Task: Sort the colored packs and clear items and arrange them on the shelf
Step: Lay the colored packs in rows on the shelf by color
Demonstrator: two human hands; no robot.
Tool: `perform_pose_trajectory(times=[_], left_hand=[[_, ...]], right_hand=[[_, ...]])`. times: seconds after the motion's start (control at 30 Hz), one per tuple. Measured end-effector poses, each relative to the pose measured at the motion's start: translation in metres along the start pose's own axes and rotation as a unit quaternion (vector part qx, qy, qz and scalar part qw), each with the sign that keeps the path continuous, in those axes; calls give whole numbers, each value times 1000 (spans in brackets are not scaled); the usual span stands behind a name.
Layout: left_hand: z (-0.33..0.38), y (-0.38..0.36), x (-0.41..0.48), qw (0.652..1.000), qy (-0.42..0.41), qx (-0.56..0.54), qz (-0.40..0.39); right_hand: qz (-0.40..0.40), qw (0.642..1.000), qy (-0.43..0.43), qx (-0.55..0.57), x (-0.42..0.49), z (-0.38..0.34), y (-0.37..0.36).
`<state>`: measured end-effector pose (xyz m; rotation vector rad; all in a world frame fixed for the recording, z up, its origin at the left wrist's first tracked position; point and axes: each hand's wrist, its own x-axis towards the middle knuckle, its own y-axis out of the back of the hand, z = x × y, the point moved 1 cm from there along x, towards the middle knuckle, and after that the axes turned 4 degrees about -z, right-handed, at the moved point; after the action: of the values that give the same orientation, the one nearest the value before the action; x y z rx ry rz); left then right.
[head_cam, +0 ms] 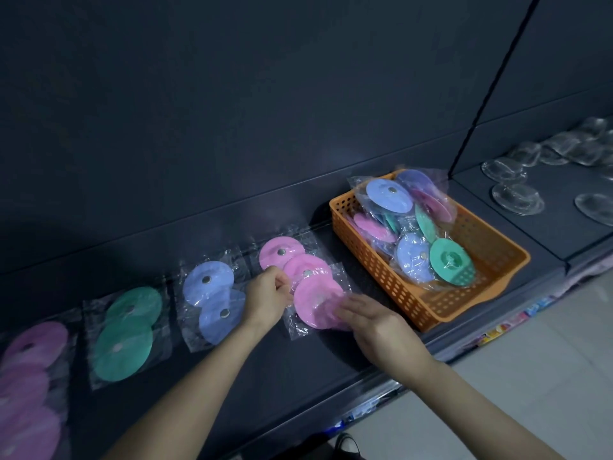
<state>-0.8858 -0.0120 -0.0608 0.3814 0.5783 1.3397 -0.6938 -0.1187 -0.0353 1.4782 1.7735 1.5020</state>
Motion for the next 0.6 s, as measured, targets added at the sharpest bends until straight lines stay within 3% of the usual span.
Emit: perform_pose_trajectory(times=[0.1, 0.27, 0.37, 0.5, 0.6], left_hand=[[1, 3, 0, 999, 3, -32, -5], [0, 13, 1, 999, -29, 19, -20], [-2, 18, 0, 997, -49, 55, -19], [-4, 18, -5, 991, -79, 108, -15], [-5, 16, -9, 971, -144, 188, -29]], right_hand=[[-44, 991, 109, -59, -3, -1, -5], [-234, 972, -4, 3, -13, 11, -16], [-216, 973, -46, 71, -14, 14, -16], [-126, 984, -117, 53, -7, 13, -23], [-167, 976, -137, 17, -2, 12, -35]])
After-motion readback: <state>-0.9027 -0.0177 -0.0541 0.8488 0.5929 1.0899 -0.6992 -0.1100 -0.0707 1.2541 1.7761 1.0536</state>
